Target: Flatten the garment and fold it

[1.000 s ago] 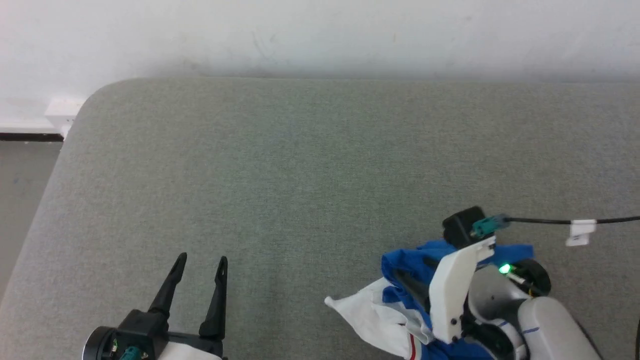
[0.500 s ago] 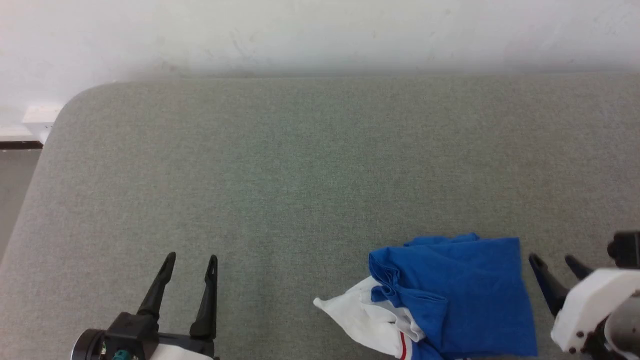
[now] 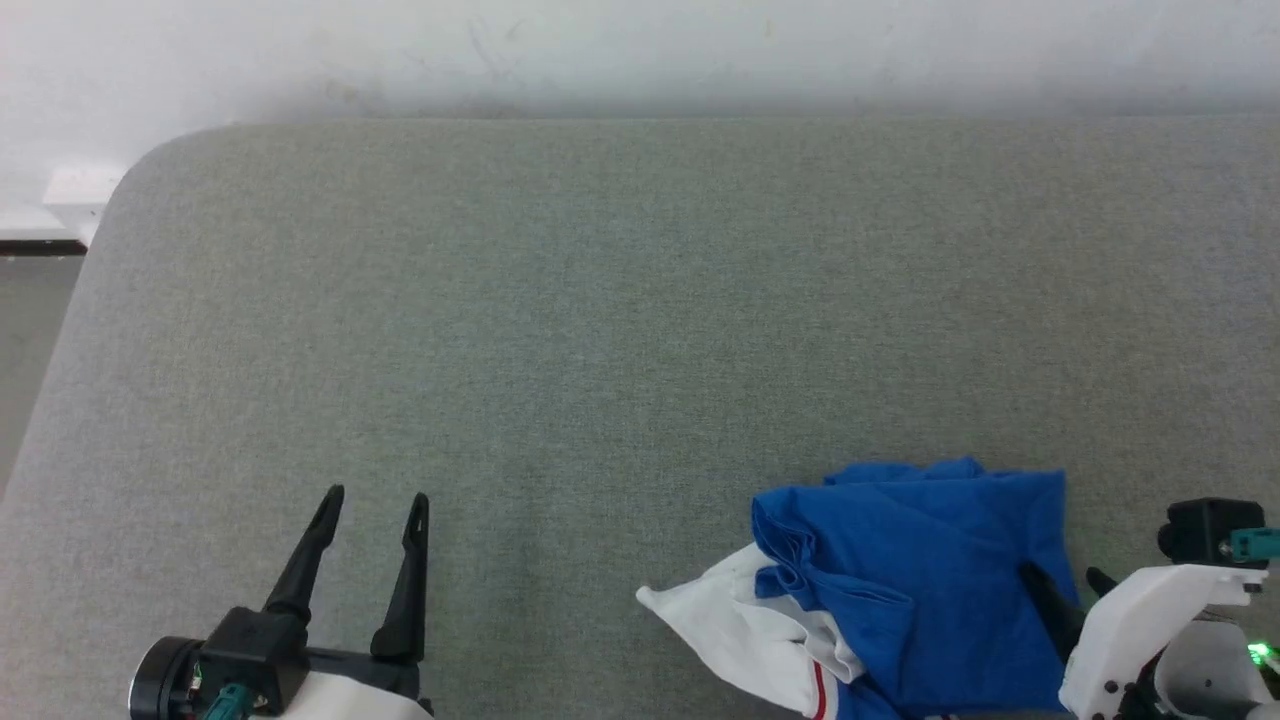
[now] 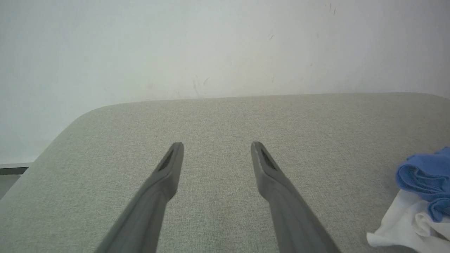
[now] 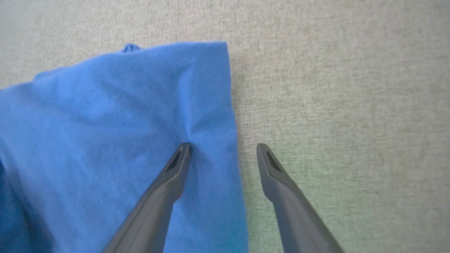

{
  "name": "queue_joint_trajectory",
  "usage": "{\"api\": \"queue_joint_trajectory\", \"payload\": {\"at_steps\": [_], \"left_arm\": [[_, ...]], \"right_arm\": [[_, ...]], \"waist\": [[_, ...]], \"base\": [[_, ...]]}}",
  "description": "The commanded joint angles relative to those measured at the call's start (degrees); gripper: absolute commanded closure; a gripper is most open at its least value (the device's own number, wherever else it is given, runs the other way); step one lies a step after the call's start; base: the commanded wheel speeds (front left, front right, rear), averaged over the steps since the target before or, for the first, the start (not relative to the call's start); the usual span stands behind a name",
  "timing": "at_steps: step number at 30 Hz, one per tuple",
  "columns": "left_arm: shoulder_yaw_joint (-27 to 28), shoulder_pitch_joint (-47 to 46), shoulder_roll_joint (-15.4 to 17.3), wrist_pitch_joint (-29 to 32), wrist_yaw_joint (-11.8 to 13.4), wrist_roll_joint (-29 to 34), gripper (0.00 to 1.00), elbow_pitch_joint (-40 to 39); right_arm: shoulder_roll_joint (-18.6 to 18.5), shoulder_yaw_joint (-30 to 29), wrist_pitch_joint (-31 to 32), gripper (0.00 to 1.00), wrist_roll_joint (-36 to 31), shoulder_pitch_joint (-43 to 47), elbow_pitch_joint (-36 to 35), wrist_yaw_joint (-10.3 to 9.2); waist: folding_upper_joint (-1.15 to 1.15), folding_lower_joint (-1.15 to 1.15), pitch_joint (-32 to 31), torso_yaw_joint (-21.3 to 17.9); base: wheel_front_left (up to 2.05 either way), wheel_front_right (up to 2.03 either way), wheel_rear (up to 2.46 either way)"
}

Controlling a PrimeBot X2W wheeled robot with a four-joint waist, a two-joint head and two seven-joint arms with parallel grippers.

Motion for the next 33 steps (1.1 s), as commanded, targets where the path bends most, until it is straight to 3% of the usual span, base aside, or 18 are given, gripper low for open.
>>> {"api": "queue_joint_trajectory", "payload": {"at_steps": [1,5,6,7,8,19,25,33], "left_arm": [[0.0,-1.1,0.4,0.2,-0.2,-0.2,0.00,-0.2],[-0.3,-1.8,0.6,0.5,-0.4,-0.2,0.00,-0.1],[-0.5,-2.0,0.6,0.5,-0.5,-0.1,0.00,0.0],[-0.7,-2.2,0.7,0.6,-0.6,0.0,0.00,0.0],[-0.9,-2.4,0.7,0.6,-0.7,0.1,0.00,0.0],[-1.8,-2.2,-0.3,0.0,0.1,0.5,0.00,-0.3],[-1.1,-1.1,0.2,-0.2,0.8,0.5,0.00,-0.9],[-0.5,-0.5,1.4,0.0,1.1,0.6,0.00,-2.2]], "right_arm": [[0.2,0.3,-0.2,0.00,-0.5,-1.2,1.2,-0.04],[0.3,1.4,0.1,0.00,0.1,-2.3,4.9,-0.04],[0.3,1.8,0.8,0.22,0.7,-2.4,5.9,-0.04],[0.3,2.3,1.6,0.67,1.1,-2.4,6.7,-0.04],[0.3,2.5,2.0,1.00,1.2,-2.4,7.1,-0.04],[-2.9,5.0,-1.9,1.00,-1.4,-4.5,2.9,-0.04],[-8.3,8.1,-3.3,1.00,-3.4,-8.5,1.2,-0.04],[-13.7,11.4,-3.6,1.00,-4.1,-14.7,4.1,-0.04]], "waist": [[0.00,0.00,0.7,0.7],[0.00,0.00,1.3,1.6],[0.00,0.00,1.3,1.7],[0.00,0.00,1.4,1.9],[0.00,0.00,1.4,2.0],[0.00,0.00,-0.9,-0.4],[0.00,0.00,-1.5,-3.5],[0.00,0.00,-1.8,-8.2]], "base": [[0.00,0.00,0.00],[0.00,0.00,0.00],[0.00,0.00,0.00],[0.00,0.00,0.00],[0.00,0.00,0.00],[0.00,0.00,0.00],[0.00,0.00,0.00],[0.00,0.00,0.00]]}}
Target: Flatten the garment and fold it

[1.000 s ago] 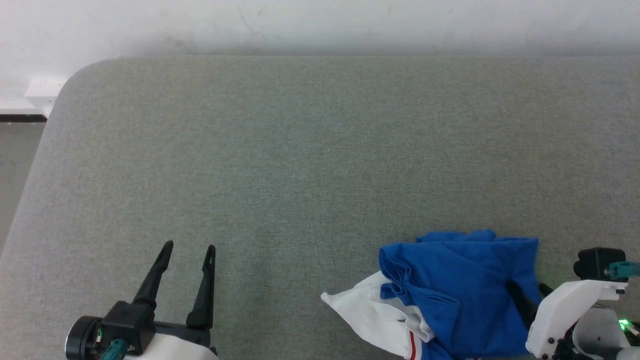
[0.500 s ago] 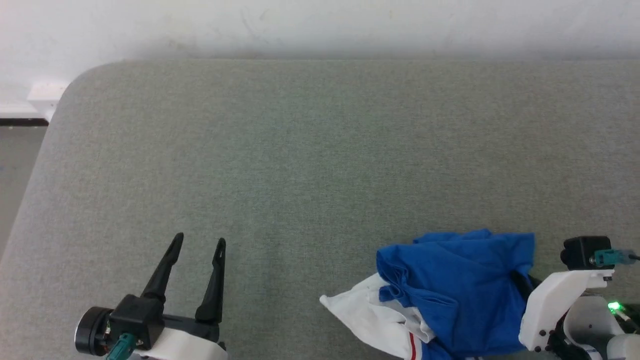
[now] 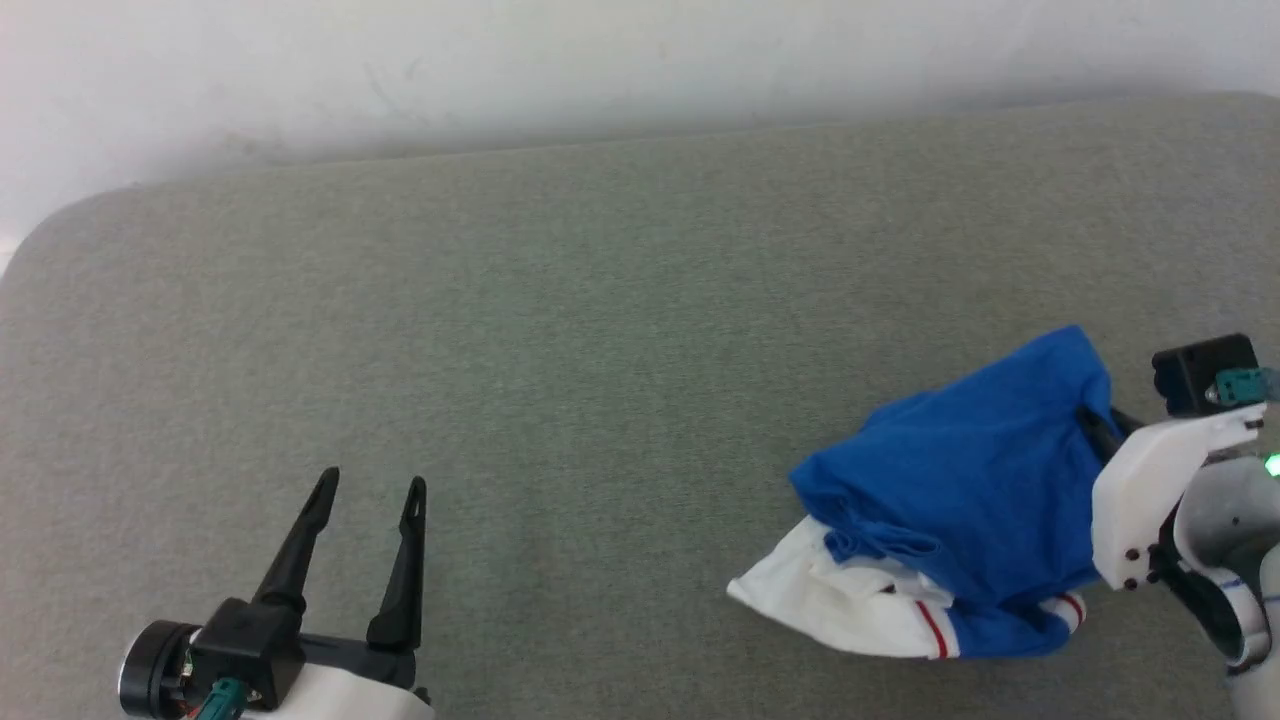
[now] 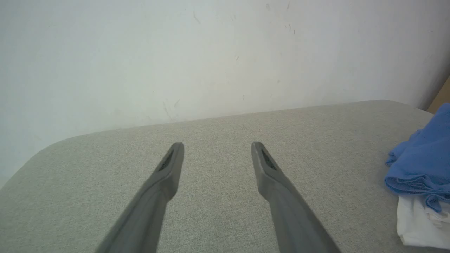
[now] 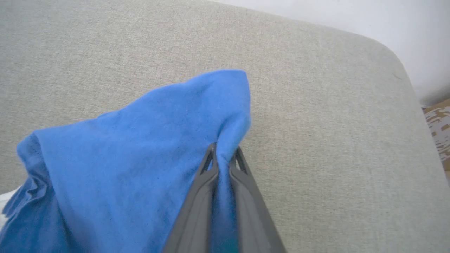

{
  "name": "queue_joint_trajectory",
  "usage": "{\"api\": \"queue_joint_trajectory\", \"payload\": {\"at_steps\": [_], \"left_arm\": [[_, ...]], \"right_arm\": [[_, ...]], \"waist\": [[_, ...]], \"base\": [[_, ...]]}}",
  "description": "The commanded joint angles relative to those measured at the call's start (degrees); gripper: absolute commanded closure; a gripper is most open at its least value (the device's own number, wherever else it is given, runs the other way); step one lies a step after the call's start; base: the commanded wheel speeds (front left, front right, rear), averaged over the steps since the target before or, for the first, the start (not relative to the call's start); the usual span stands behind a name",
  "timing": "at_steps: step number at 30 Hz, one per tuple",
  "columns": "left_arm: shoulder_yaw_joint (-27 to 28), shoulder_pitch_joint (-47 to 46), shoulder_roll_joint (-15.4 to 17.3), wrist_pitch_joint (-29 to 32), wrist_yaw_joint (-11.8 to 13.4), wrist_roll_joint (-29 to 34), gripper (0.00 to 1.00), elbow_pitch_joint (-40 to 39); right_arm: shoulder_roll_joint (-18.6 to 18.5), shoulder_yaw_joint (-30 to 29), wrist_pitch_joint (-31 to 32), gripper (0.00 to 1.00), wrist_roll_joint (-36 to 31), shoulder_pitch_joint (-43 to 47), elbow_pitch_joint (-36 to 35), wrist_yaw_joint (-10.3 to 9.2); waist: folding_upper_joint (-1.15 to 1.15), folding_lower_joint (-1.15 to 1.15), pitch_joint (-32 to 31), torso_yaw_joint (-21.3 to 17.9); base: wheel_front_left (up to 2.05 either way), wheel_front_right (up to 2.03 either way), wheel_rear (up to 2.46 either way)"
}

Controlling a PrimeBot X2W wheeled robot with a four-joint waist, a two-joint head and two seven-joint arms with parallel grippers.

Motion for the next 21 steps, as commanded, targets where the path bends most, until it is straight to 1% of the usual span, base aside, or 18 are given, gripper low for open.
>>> {"api": "queue_joint_trajectory", "payload": {"at_steps": [1,7,13,17,21], "left_arm": [[0.2,0.1,0.4,0.0,0.1,0.5,0.00,-0.5],[0.2,-0.6,1.5,1.1,0.2,0.8,0.00,-2.2],[0.8,-2.4,3.0,1.8,0.3,1.6,0.00,-4.3],[1.2,-4.5,4.5,2.7,-0.2,2.2,0.00,-5.7],[1.4,-7.1,5.9,3.7,-0.8,2.9,0.00,-7.1]], "right_arm": [[-0.8,0.3,-0.3,1.00,-0.6,-1.6,0.5,-0.05],[-5.5,3.1,-0.7,1.00,-1.6,-7.4,4.8,-0.05],[-9.0,4.7,-2.5,1.00,-2.8,-14.2,8.9,-0.05],[-9.4,3.2,-4.3,1.00,-3.5,-18.7,11.5,-0.05],[-10.0,0.3,-5.7,1.00,-5.2,-21.9,13.8,-0.05]], "waist": [[0.00,0.00,-0.3,-2.6],[0.00,0.00,0.7,-6.7],[0.00,0.00,4.7,-9.9],[0.00,0.00,8.9,-11.0],[0.00,0.00,13.1,-11.0]], "base": [[0.00,0.00,0.00],[0.00,0.00,0.00],[0.00,0.00,0.00],[0.00,0.00,0.00],[0.00,0.00,0.00]]}}
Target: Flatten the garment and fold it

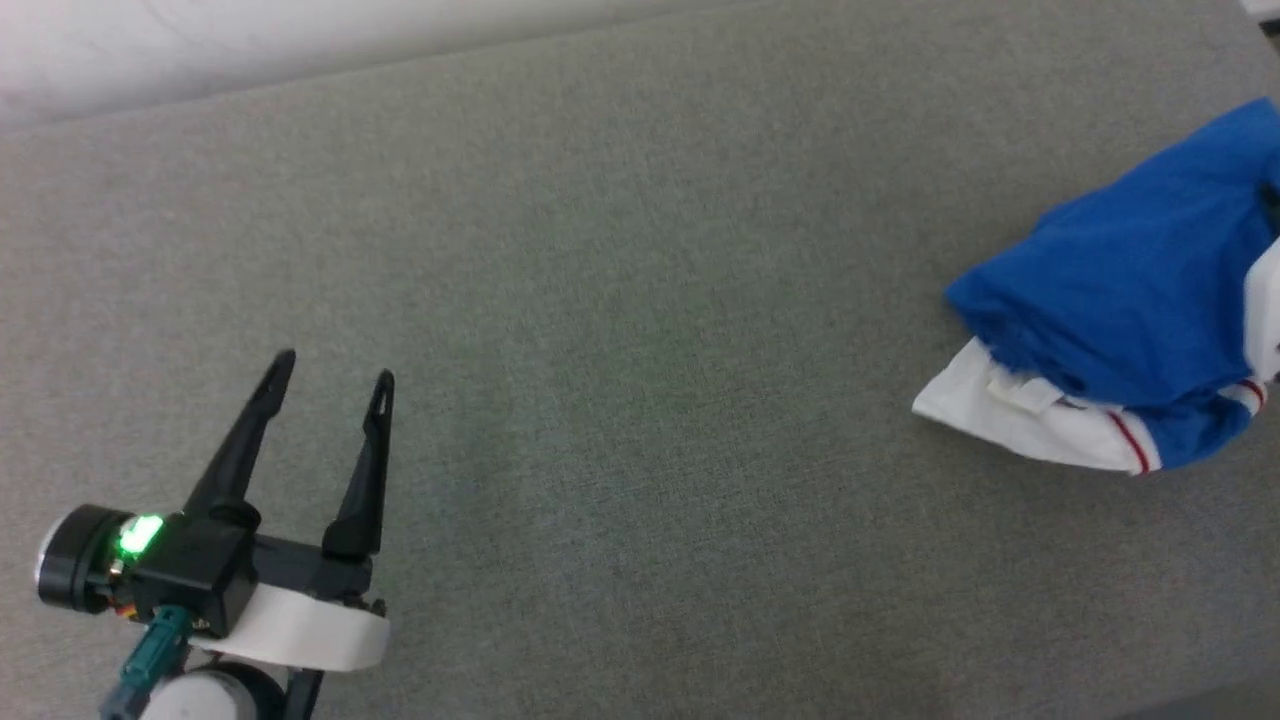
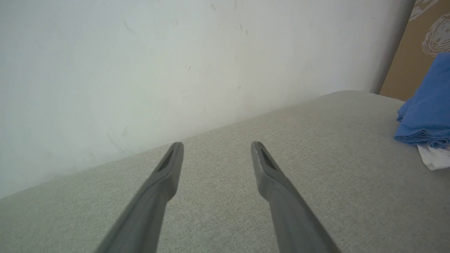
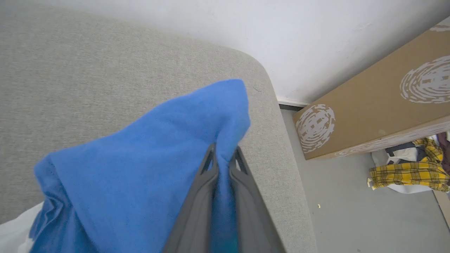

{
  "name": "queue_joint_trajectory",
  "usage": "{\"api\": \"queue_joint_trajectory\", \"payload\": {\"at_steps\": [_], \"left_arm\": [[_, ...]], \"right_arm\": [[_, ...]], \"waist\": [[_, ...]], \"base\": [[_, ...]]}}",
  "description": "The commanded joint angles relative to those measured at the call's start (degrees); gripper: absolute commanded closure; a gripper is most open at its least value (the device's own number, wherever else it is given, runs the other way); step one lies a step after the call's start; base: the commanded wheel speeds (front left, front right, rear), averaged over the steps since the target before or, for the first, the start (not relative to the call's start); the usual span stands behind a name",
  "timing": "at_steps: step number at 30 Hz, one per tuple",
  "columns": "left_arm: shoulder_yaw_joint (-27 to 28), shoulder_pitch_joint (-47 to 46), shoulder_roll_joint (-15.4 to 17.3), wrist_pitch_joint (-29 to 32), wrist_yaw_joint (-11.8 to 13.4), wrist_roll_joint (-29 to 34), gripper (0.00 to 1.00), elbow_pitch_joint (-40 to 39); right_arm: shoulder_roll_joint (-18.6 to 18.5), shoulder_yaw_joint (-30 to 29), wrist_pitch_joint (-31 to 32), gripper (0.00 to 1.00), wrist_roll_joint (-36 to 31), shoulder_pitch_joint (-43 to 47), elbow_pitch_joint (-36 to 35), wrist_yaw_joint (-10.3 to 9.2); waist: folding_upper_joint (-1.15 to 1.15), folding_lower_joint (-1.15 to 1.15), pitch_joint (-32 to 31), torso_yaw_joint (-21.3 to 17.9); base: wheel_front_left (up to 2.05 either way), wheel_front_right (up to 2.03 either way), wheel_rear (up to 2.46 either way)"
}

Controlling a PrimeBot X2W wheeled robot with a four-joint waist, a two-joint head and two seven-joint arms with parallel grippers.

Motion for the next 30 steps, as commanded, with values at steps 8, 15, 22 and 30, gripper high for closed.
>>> {"api": "queue_joint_trajectory", "payload": {"at_steps": [8,15,22,30], "left_arm": [[1.6,-4.2,3.3,2.2,-0.6,1.6,0.00,-3.5],[3.1,-5.8,5.2,2.4,-0.1,2.7,0.00,-6.5],[4.2,-7.1,5.6,0.1,0.9,3.8,0.00,-8.8],[4.0,-7.3,3.4,-1.8,2.5,3.2,0.00,-8.1]], "right_arm": [[-1.5,-8.4,-3.0,1.00,-3.9,-3.7,3.2,-0.06],[-2.2,-13.7,-5.2,1.00,-8.1,-5.1,4.3,-0.06],[-1.6,-17.3,-6.5,1.00,-12.7,-5.2,6.3,-0.06],[1.5,-19.9,-7.1,0.00,-15.2,-4.7,10.0,-0.06]], "waist": [[0.00,-0.02,12.7,-0.9],[0.00,-0.02,17.6,-1.2],[0.00,-0.02,19.5,-1.5],[0.00,-0.02,18.0,-0.6]], "base": [[0.00,0.00,0.00],[0.00,0.00,0.00],[0.00,0.00,0.00],[0.00,0.00,0.00]]}}
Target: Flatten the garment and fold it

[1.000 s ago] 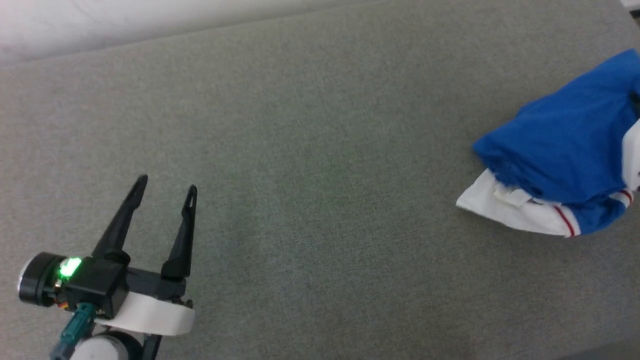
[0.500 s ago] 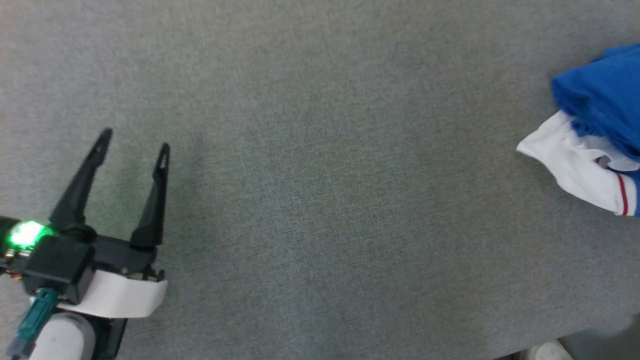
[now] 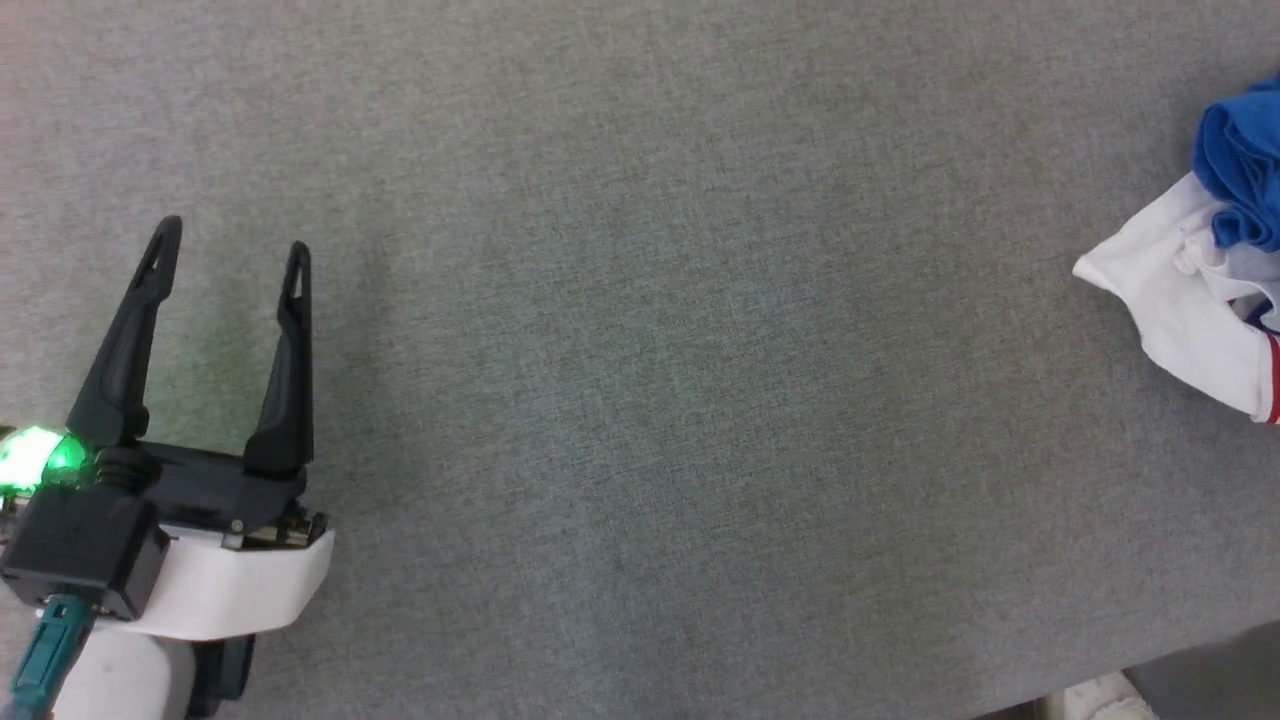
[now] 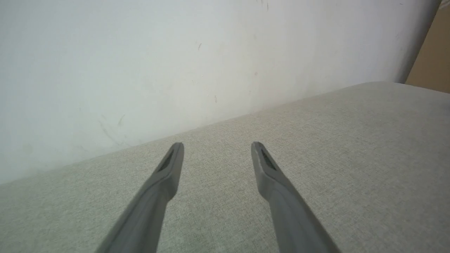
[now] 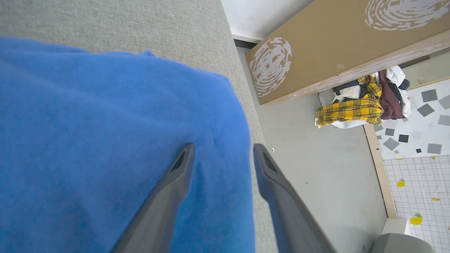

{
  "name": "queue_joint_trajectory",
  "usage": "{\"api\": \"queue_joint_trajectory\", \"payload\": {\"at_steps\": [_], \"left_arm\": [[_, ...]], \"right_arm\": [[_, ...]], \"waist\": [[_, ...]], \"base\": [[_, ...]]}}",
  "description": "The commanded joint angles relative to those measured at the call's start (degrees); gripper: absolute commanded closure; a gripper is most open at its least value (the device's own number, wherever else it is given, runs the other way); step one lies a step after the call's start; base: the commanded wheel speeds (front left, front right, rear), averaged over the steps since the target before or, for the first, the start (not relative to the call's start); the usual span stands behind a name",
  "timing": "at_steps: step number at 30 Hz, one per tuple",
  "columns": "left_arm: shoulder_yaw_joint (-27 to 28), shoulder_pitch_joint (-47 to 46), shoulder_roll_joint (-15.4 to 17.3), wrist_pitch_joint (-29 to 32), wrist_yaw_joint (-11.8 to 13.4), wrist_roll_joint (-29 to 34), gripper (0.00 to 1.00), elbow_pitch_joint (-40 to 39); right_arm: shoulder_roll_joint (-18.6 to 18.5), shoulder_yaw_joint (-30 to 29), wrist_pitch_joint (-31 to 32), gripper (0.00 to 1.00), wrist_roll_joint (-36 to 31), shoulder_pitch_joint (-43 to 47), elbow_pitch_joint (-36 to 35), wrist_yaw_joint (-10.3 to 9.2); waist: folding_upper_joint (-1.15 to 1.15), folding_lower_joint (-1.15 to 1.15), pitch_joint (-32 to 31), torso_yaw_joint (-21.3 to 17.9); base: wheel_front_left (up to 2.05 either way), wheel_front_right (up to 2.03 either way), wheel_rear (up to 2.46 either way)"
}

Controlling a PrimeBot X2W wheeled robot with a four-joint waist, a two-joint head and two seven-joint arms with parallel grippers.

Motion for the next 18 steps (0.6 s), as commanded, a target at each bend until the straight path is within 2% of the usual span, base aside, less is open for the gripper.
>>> {"api": "queue_joint_trajectory", "payload": {"at_steps": [1,8,13,18], "left_arm": [[0.3,-0.6,-0.9,-0.6,1.0,-0.4,0.00,0.4],[0.6,0.1,-4.1,-2.6,2.6,-1.4,0.00,2.0],[0.7,0.9,-6.0,-3.3,1.8,-2.1,0.00,3.0],[1.5,1.7,-9.4,-3.3,0.9,-3.1,0.00,3.8]], "right_arm": [[0.3,-0.3,-0.3,0.00,-0.4,-0.2,0.6,-0.06],[-0.5,-0.4,-3.5,0.00,0.8,0.5,1.6,-0.06],[0.2,0.9,-6.4,0.00,3.0,1.4,0.8,-0.06],[2.5,2.3,-9.6,0.00,7.0,3.6,-3.4,-0.06]], "waist": [[0.00,0.00,-1.2,0.7],[0.00,0.00,-5.6,2.7],[0.00,0.00,-9.4,4.0],[0.00,0.00,-13.8,5.8]], "base": [[0.00,0.00,0.00],[0.00,0.00,0.00],[0.00,0.00,0.00],[0.00,0.00,0.00]]}}
